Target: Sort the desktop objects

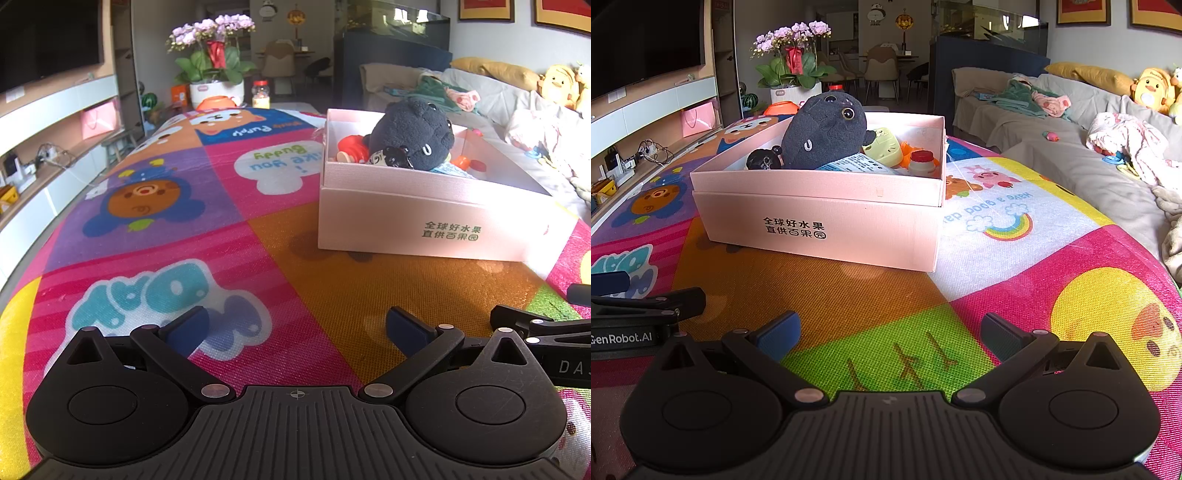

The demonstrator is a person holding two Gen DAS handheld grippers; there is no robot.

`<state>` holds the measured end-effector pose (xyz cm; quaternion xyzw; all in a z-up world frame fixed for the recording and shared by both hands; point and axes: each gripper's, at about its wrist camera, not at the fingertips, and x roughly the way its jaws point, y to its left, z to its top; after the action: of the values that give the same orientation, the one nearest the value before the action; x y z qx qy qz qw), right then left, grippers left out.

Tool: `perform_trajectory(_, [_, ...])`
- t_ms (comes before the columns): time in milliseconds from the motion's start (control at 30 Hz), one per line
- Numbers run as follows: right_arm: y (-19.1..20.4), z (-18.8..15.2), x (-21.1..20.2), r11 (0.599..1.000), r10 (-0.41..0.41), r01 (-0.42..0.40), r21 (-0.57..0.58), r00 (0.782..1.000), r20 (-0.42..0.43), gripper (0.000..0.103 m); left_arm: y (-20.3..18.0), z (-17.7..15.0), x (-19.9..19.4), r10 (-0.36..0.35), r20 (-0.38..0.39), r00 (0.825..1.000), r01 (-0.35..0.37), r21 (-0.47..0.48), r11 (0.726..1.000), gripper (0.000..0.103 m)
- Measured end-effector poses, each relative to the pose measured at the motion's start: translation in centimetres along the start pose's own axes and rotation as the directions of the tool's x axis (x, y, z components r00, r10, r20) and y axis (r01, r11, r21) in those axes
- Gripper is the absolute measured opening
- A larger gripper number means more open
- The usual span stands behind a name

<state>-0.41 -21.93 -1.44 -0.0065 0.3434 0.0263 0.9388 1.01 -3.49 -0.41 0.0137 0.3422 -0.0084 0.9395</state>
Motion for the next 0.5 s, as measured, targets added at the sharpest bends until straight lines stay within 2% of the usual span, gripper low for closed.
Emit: perform_trajectory(500, [0.03, -0.01, -0.01, 1.000, 0.000, 0.000, 0.000, 1.000, 0.000, 0.103, 0.05, 0.01, 0.06, 0.000, 0.000, 1.000, 0.000, 0.000, 1.000, 0.103])
